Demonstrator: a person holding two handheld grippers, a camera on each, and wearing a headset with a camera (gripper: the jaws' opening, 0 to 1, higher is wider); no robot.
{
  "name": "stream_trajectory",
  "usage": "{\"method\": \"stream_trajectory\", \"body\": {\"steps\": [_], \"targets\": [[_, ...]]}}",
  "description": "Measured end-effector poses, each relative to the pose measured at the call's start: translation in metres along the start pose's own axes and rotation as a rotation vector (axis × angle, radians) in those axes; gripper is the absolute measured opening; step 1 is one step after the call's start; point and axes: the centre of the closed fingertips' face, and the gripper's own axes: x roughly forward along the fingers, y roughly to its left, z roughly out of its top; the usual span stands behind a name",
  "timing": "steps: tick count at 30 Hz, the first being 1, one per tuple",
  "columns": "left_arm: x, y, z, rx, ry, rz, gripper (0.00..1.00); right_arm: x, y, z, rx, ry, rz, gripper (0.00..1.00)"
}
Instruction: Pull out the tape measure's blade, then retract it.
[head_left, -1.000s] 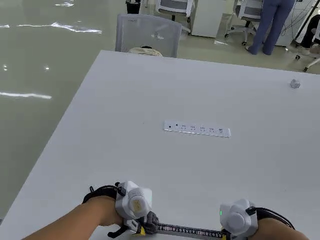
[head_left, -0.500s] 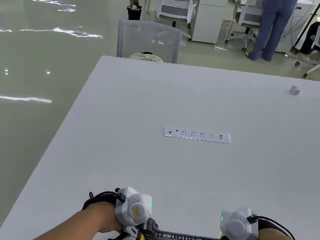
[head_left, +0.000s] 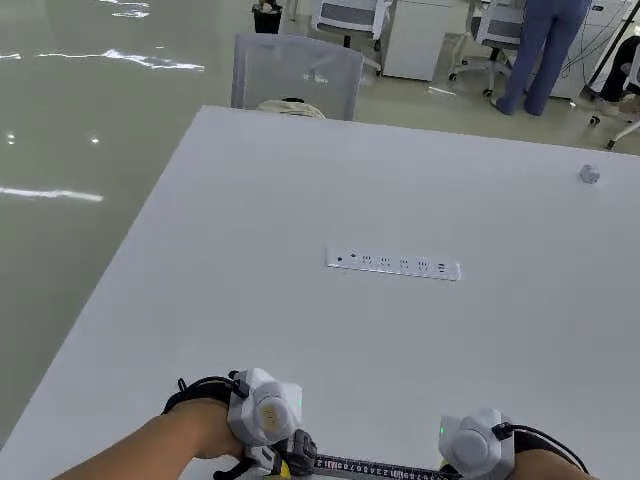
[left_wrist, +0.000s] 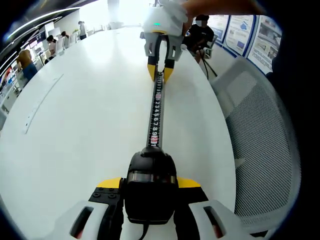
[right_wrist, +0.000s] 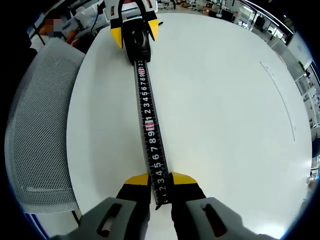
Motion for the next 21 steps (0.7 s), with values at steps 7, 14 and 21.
{"method": "stream_trajectory", "body": {"steps": [7,14,21], "targets": [[-0.001,0.002,0.000,-0.033,-0.026,0.020,0.37,-0.001,-0.002,0.006,0.136,-0.111,-0.014,0.18],[-0.019,0.019,-0.004,-0.166,-0.124,0.112,0.54,-0.015,-0.008,0.019,0.254,-0.268,-0.098,0.24],[-0.047,0.027,-0.024,-0.328,-0.234,0.164,0.58,-0.027,0.003,0.013,0.287,-0.301,-0.135,0.28]]}}
